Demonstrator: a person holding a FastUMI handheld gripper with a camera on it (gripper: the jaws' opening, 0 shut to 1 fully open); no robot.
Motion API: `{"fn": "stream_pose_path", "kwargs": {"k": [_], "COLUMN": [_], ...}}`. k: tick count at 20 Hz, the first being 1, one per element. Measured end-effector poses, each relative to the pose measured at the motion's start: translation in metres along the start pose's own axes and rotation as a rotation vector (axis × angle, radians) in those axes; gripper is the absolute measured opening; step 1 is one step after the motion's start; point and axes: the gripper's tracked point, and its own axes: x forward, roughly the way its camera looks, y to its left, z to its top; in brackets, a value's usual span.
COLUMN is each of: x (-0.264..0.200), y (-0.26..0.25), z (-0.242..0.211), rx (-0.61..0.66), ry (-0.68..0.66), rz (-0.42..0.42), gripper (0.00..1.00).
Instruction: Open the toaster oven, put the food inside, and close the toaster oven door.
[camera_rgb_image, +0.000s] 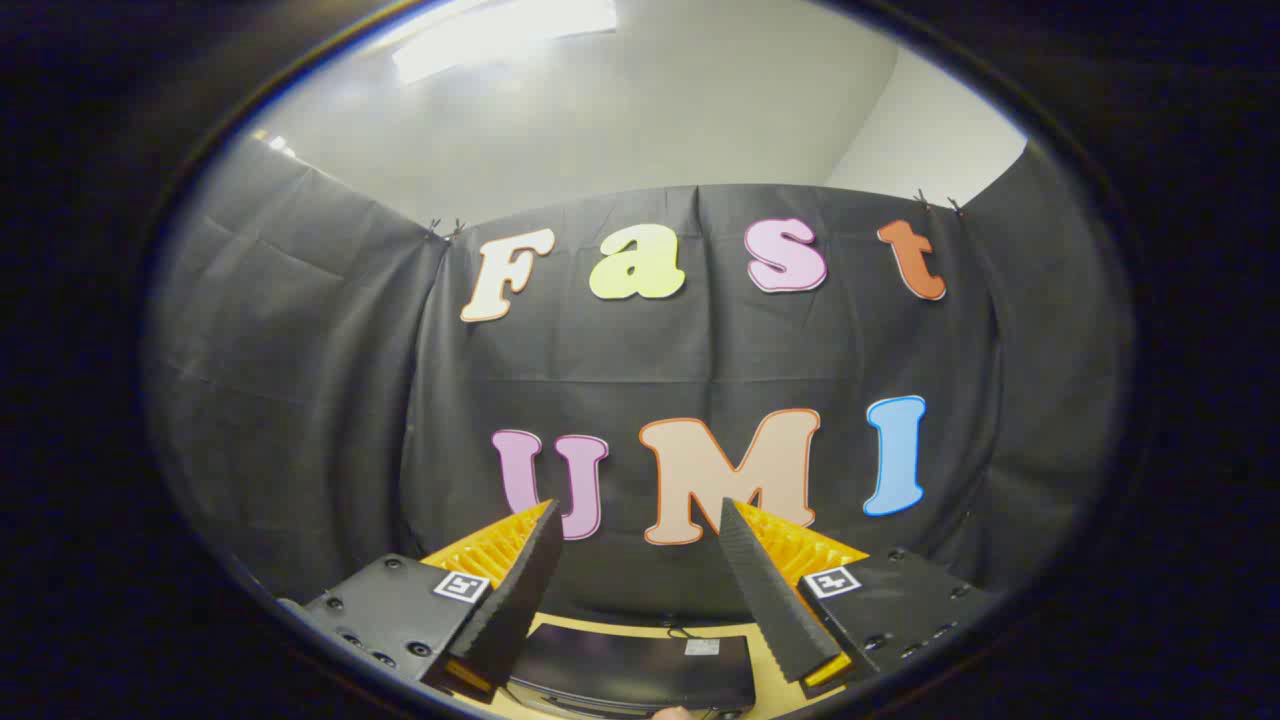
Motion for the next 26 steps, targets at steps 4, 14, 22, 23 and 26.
{"fn": "stream_pose_path", "kwargs": {"k": [4,14,22,23,26], "x": [0.003,0.008,0.015,0.016,0.016], "y": [0.007,0.01,0.016,0.016,0.015], "z": [-0.004,-0.006,-0.062,-0.079,-0.138], "rx": [-0.007,-0.014,-0.055,-0.065,-0.092], "ry": [0.009,0.019,0.098,0.124,0.242], "rz": [0.016,0.033,0.049,0.053,0.061], "gripper": [0.98,0.98,0.98,0.98,0.98]}}
